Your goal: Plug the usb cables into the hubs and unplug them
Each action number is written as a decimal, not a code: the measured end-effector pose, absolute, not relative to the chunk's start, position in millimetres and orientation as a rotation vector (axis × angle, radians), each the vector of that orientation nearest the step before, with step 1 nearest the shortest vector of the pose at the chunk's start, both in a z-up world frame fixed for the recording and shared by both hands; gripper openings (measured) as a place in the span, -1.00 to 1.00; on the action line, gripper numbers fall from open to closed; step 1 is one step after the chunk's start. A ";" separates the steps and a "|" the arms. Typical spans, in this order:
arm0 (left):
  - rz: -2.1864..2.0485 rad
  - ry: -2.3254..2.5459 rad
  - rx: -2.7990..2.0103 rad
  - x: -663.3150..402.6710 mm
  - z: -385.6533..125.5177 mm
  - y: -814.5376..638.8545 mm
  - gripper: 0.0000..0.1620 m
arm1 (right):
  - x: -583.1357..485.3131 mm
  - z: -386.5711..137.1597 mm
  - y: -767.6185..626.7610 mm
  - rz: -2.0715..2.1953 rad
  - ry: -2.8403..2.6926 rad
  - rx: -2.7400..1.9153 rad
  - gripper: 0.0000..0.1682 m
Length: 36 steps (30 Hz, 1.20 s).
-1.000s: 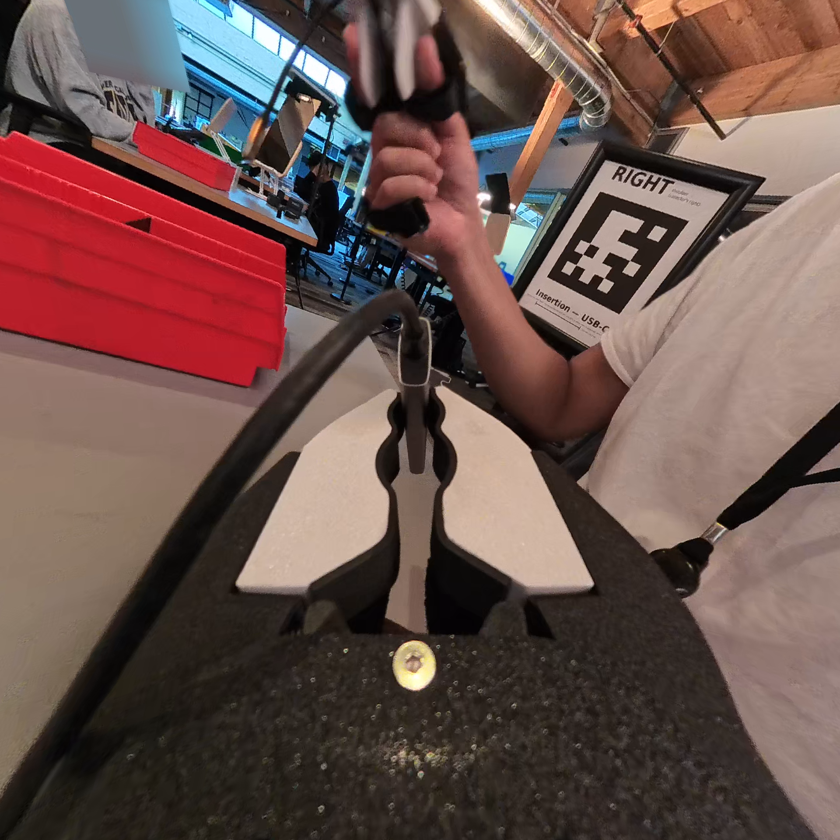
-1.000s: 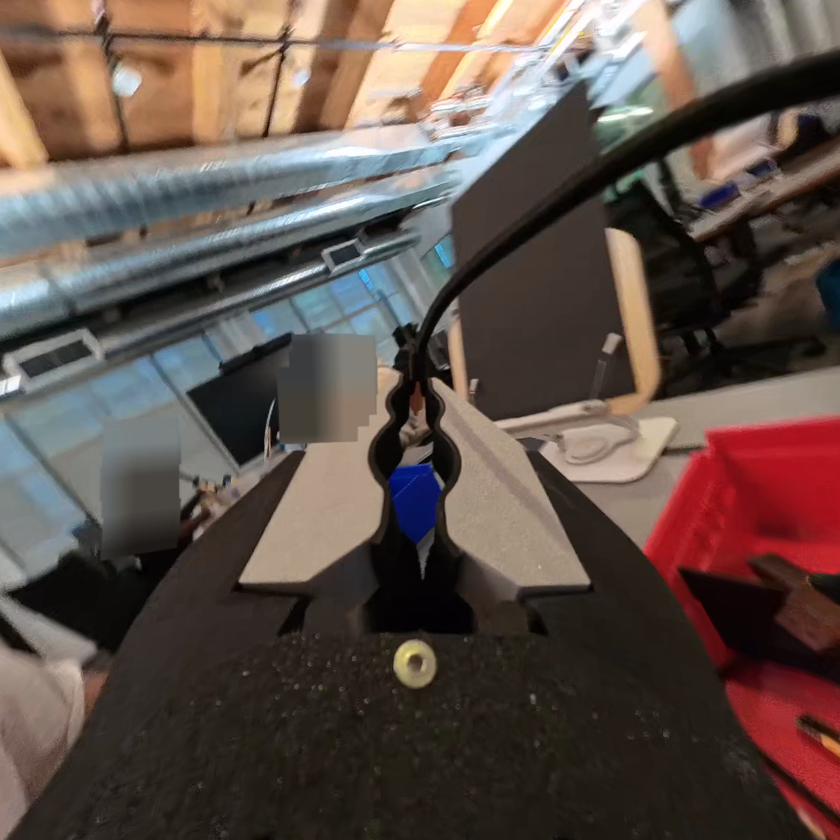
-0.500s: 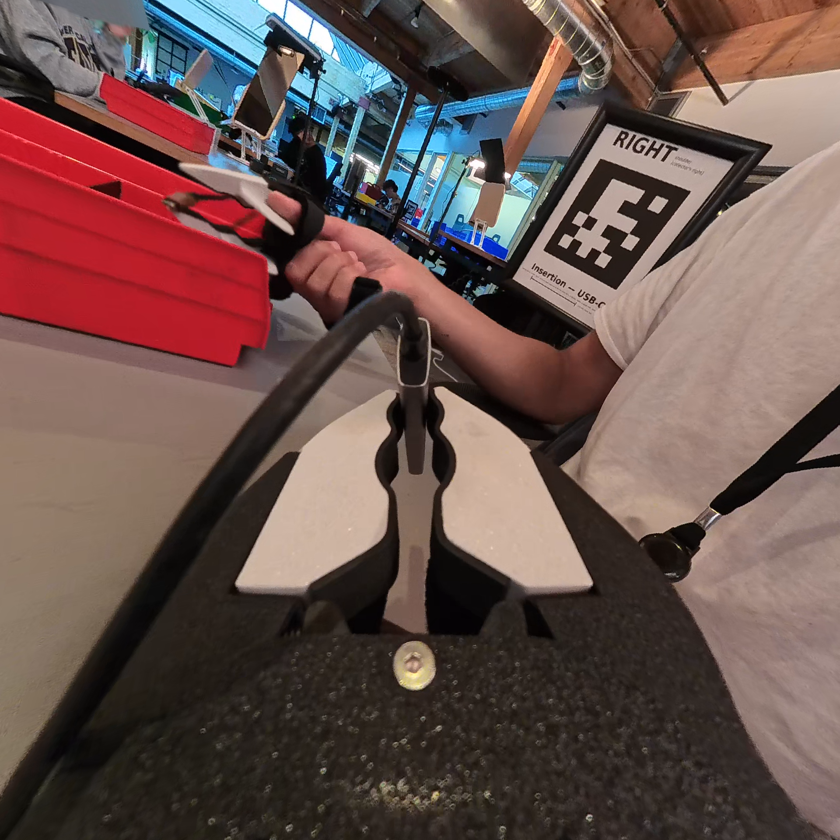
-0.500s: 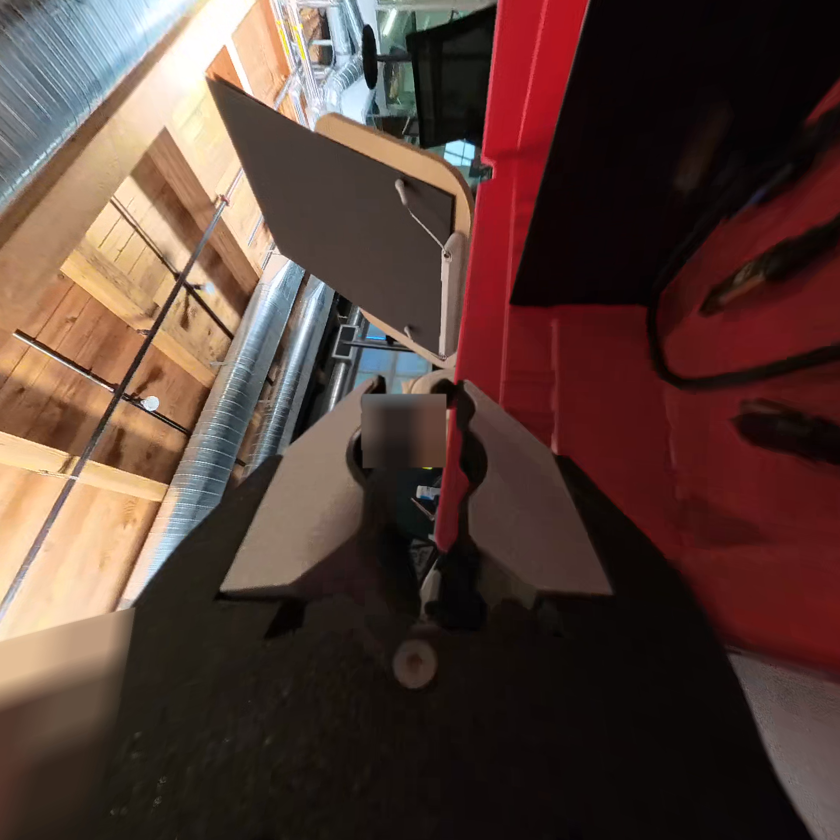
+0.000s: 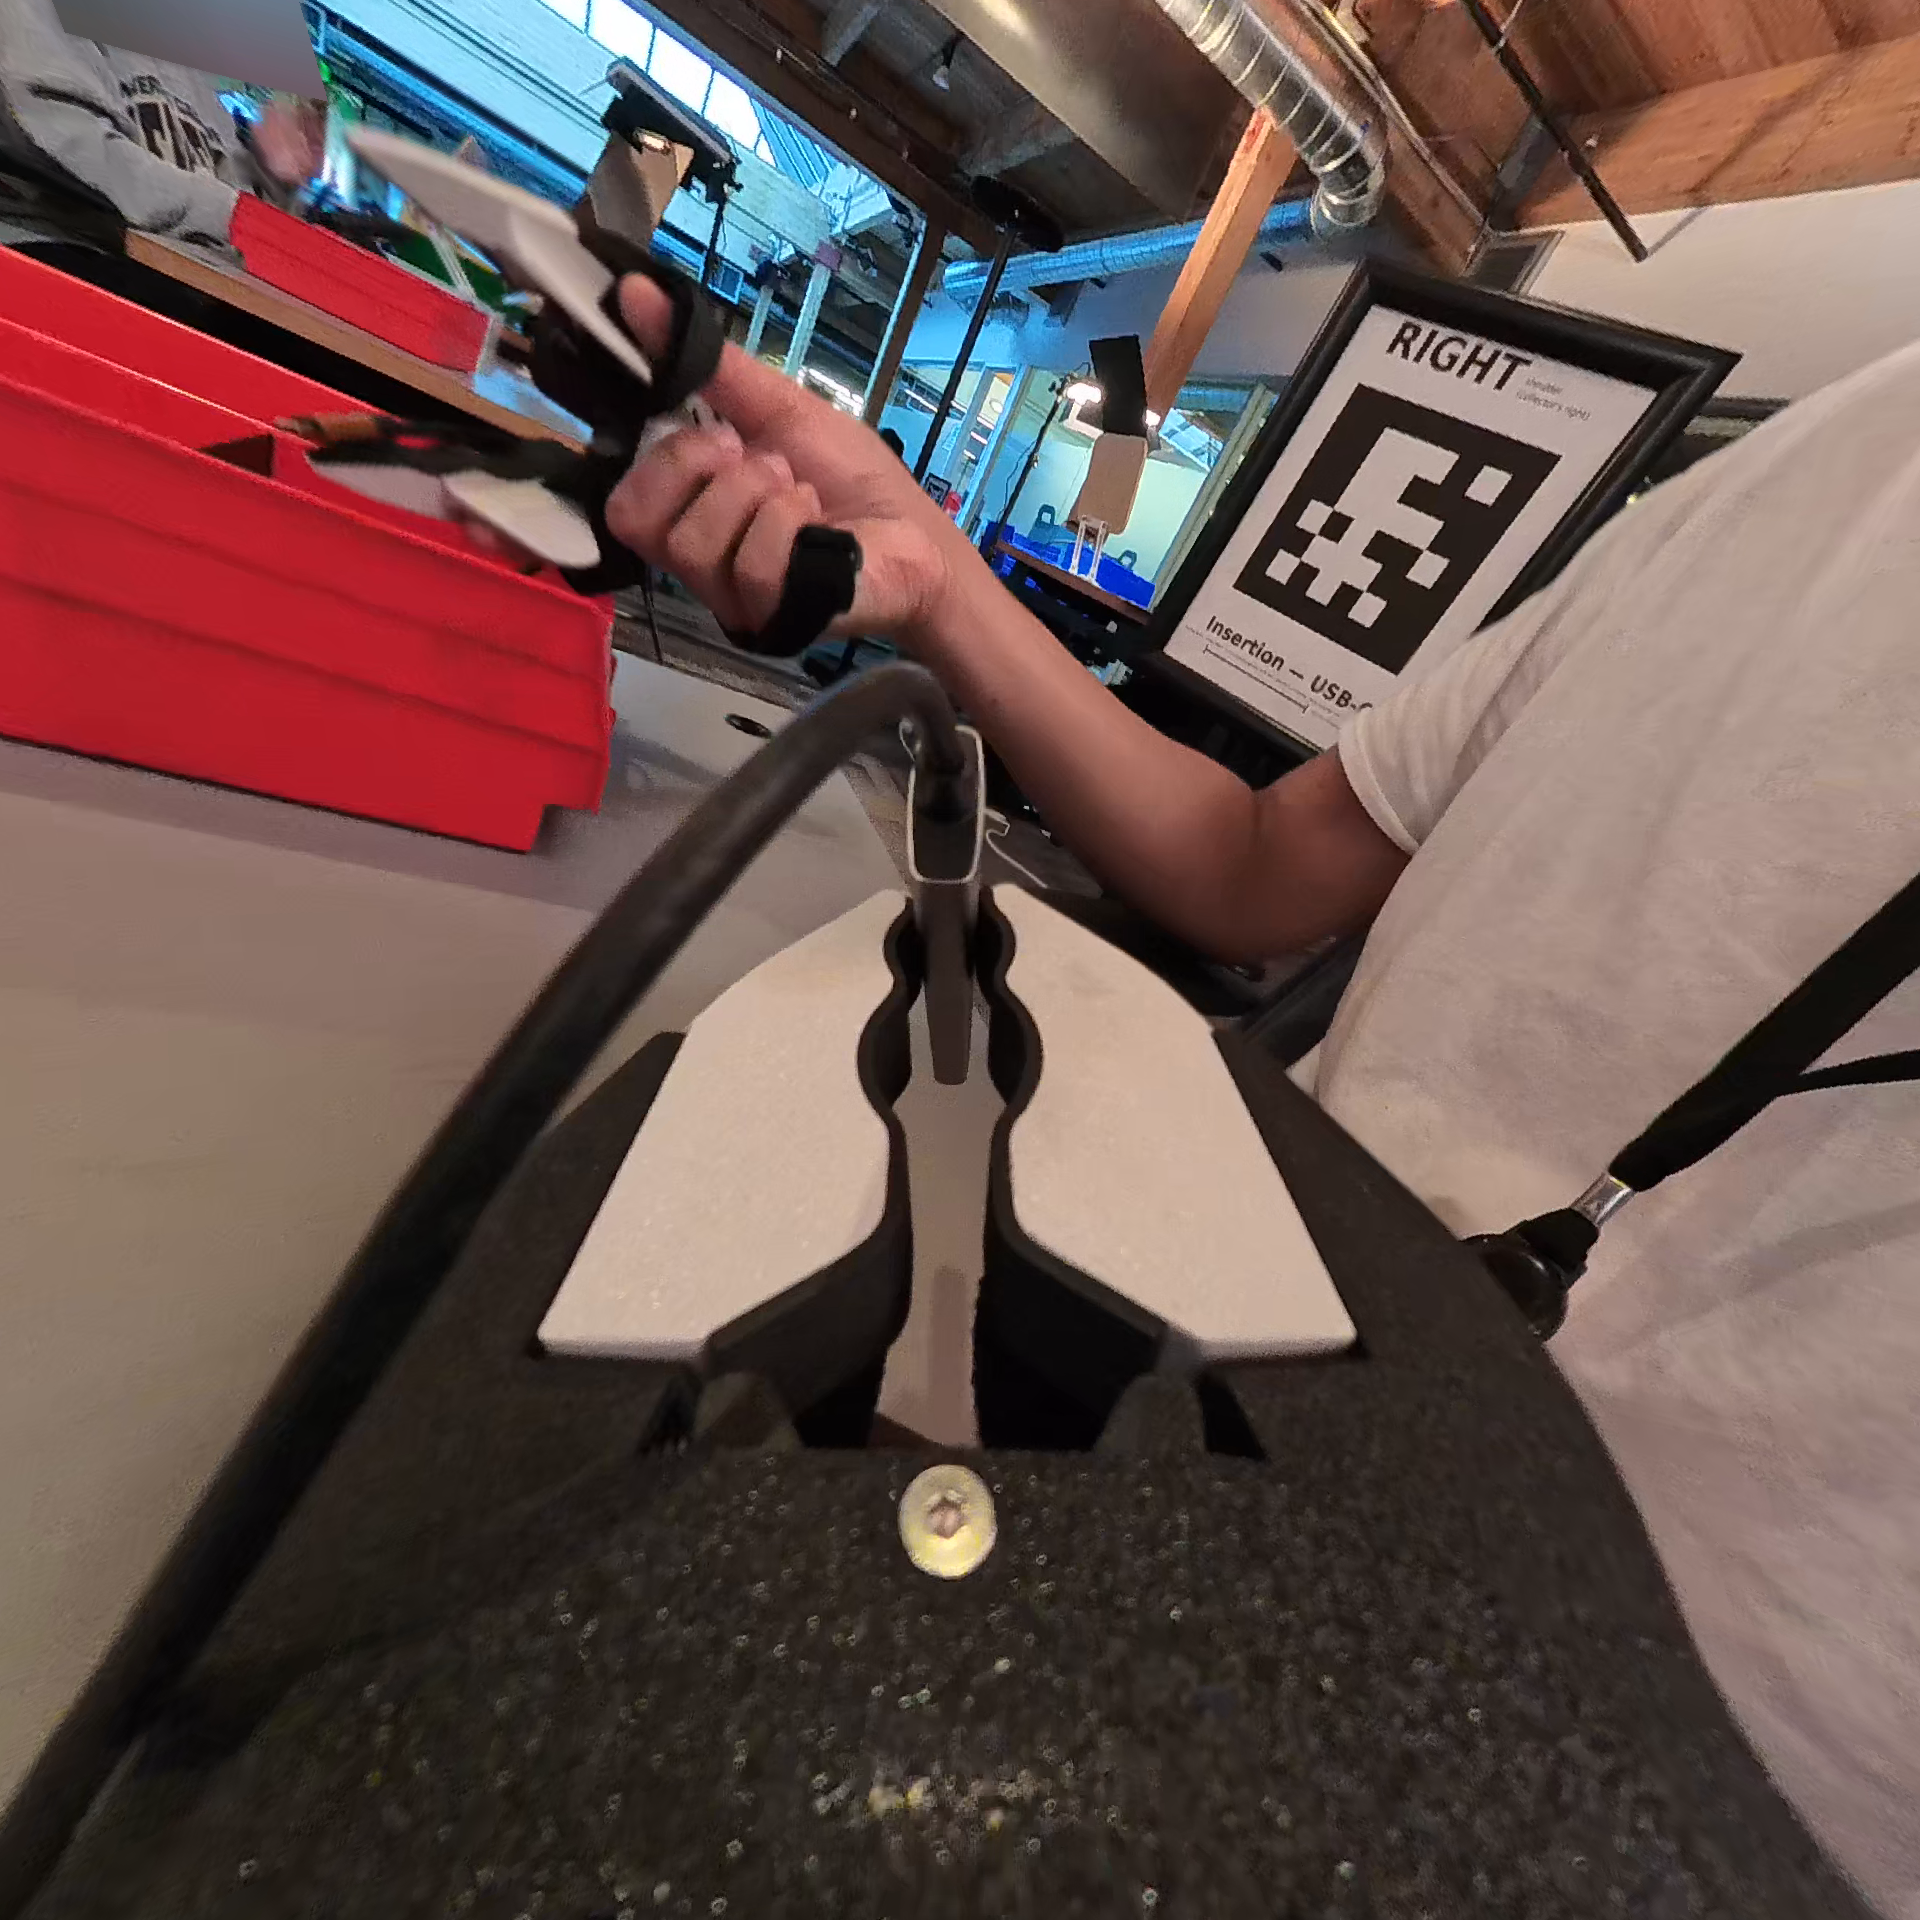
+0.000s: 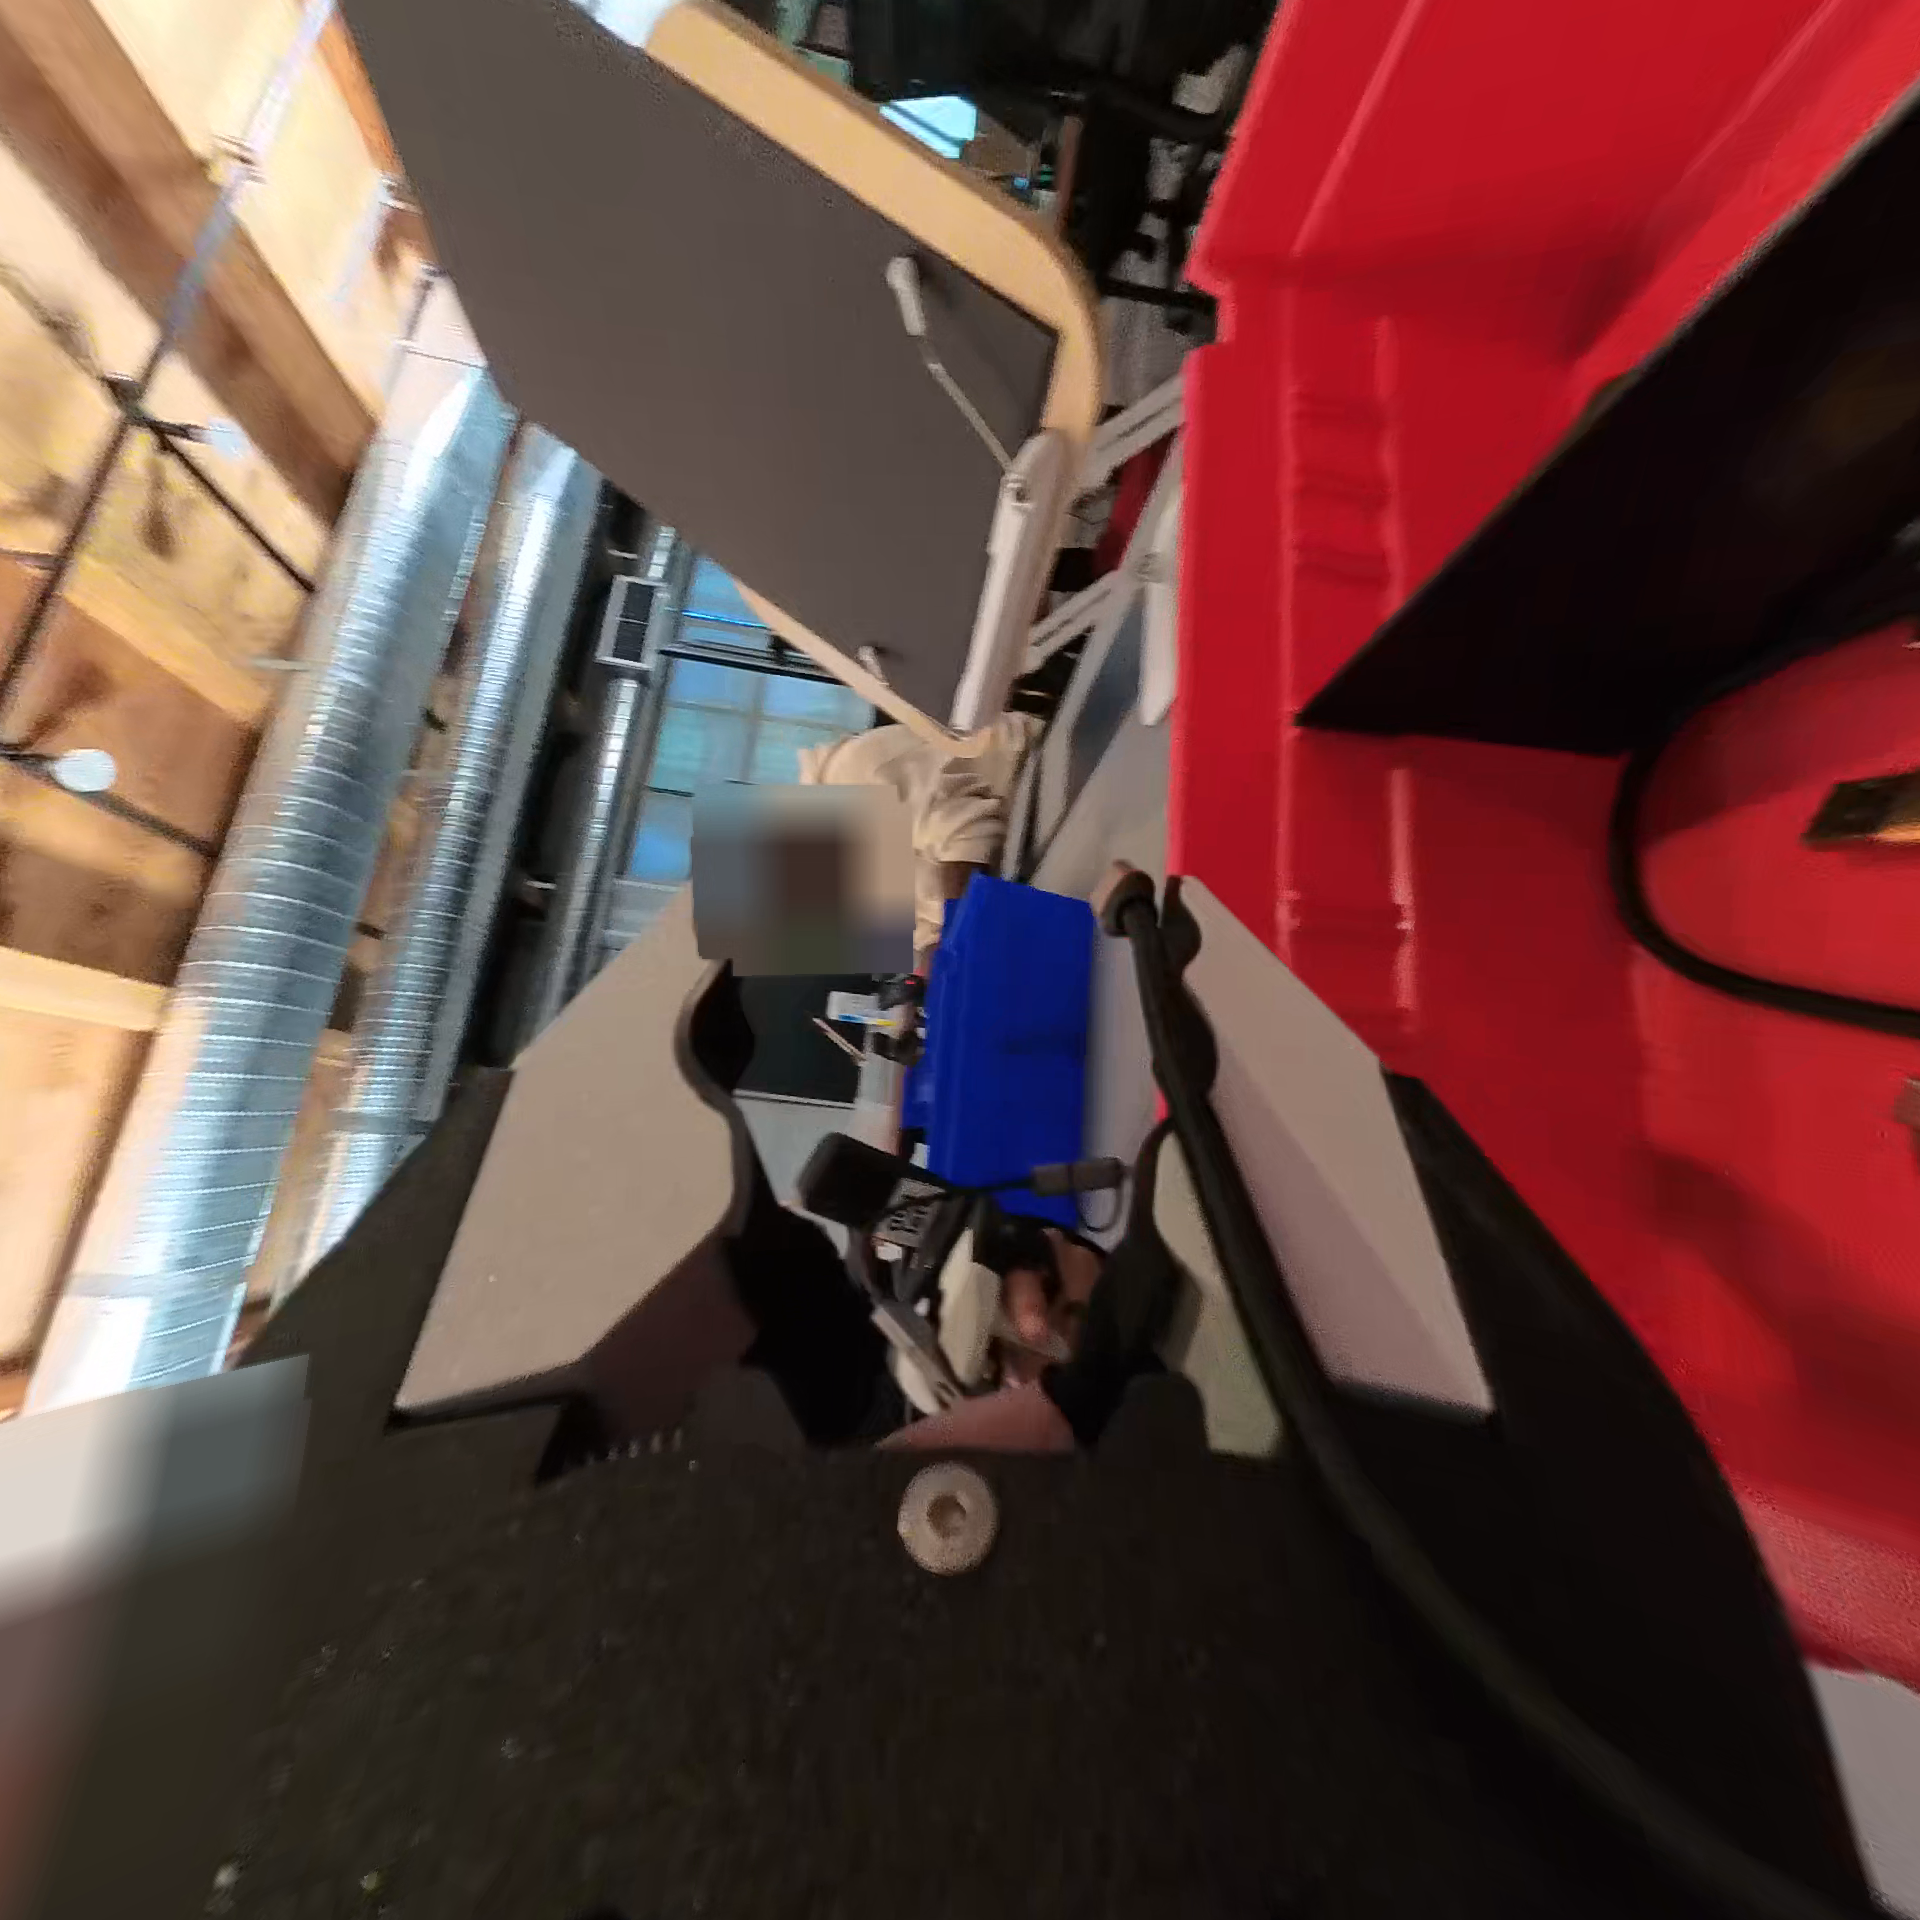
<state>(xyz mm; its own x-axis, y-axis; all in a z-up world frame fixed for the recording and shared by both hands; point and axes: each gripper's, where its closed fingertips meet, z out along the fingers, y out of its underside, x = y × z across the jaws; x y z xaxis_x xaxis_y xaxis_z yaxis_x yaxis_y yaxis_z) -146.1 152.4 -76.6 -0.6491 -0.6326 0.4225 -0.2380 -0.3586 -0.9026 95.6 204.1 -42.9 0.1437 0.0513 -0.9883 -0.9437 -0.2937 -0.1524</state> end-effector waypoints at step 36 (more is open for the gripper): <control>-1.969 1.455 -1.146 -144.6 -59.5 179.6 -0.83 | -149.3 -87.1 186.1 0.678 -0.588 -2.052 -0.92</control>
<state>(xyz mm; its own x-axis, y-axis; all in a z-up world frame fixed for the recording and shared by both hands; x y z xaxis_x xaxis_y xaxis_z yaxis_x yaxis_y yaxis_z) -144.6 179.6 -59.5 -0.5628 -0.7443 0.3595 -0.1252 -0.3532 -0.9271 -149.3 186.1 -87.1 0.7398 0.6273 -0.2435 0.1518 -0.5082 -0.8478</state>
